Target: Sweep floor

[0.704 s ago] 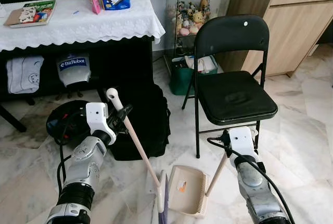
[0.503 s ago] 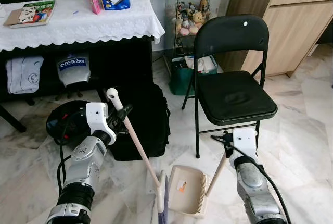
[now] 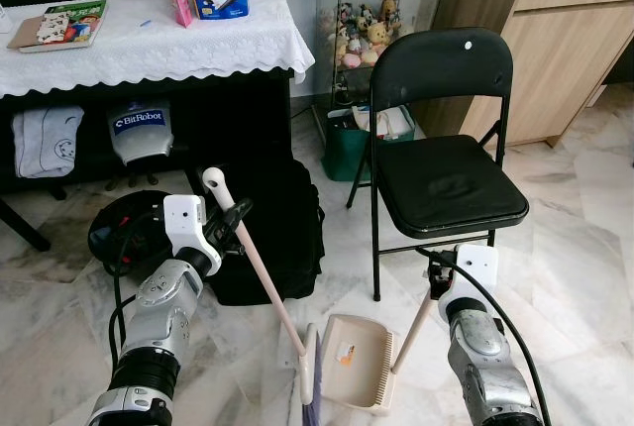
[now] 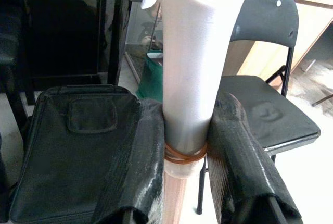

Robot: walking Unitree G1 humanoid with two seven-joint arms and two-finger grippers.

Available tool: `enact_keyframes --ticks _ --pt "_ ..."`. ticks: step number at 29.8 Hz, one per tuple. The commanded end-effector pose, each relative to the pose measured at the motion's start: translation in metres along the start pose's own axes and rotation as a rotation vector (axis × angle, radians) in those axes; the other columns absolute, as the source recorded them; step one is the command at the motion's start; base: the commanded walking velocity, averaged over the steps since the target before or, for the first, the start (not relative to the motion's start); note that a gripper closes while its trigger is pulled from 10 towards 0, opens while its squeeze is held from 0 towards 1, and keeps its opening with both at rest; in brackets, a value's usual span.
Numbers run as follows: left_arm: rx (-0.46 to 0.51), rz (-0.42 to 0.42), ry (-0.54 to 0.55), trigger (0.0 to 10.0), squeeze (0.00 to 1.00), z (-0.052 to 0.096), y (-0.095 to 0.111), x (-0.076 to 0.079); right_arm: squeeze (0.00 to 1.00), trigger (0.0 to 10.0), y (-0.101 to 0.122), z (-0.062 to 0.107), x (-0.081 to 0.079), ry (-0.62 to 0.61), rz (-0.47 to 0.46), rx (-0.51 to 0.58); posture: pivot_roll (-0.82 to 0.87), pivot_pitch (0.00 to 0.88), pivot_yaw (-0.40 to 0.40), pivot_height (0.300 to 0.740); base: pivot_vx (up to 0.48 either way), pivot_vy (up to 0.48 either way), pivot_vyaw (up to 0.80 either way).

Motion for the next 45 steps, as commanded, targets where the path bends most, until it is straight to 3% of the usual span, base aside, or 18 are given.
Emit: enact_keyframes --ticks 1,11,12,13,14,15,20,35,45 --pt "0.031 -0.005 -0.004 10.0 0.00 0.000 0.007 0.000 0.00 10.0 -0.001 -0.001 0.002 0.000 0.011 -0.011 -0.07 0.077 -0.020 0.740 0.000 0.000 0.00" --pt "0.031 -0.004 -0.002 10.0 0.00 0.000 0.006 0.000 0.00 10.0 -0.005 -0.002 -0.001 0.034 0.041 -0.033 -0.07 0.077 -0.021 0.740 0.000 0.000 0.00" --pt "0.031 -0.004 -0.002 10.0 0.00 0.000 0.006 0.000 0.00 4.0 -0.005 -0.002 -0.001 0.036 0.044 -0.032 -0.07 0.077 -0.021 0.740 0.000 0.000 0.00" --pt "0.030 -0.004 -0.001 10.0 0.00 0.000 0.006 0.000 0.00 4.0 -0.005 -0.002 -0.001 0.037 0.046 -0.031 -0.07 0.077 -0.021 0.740 0.000 0.000 0.00" --pt "0.031 -0.004 -0.001 10.0 0.00 0.000 0.006 0.000 0.00 1.5 -0.004 -0.002 -0.001 0.038 0.046 -0.029 -0.07 0.077 -0.021 0.740 0.000 0.000 0.00" --pt "0.031 -0.004 -0.001 10.0 0.00 0.000 0.006 0.000 0.00 0.0 -0.004 -0.002 -0.001 0.040 0.045 -0.028 -0.07 0.077 -0.021 0.740 0.000 0.000 0.00" --pt "0.030 -0.004 -0.001 10.0 0.00 0.000 0.006 0.000 0.00 0.4 -0.004 -0.002 -0.001 0.045 0.046 -0.028 -0.07 0.077 -0.021 0.740 0.000 0.000 0.00" --pt "0.030 -0.005 -0.001 10.0 0.00 0.000 0.006 0.000 0.00 0.0 -0.001 -0.002 0.000 0.045 0.036 -0.011 -0.07 0.075 -0.019 0.740 0.000 0.000 0.00" --pt "0.031 -0.013 0.005 10.0 0.00 0.001 0.007 -0.003 0.00 0.0 0.006 -0.001 -0.008 0.088 0.052 0.035 -0.07 0.070 -0.020 0.740 0.000 0.000 0.00"
Point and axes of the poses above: a point about 5 cm out from each wrist's last joint towards the gripper, its own z axis pointing back from the gripper into the wrist, its own y axis along the axis of the wrist's last joint, x = y × z, the point moved 3 cm from there along -z, pointing out of the wrist towards the gripper, and after that the axes turned 6 degrees about -z, right-handed, at the moved point
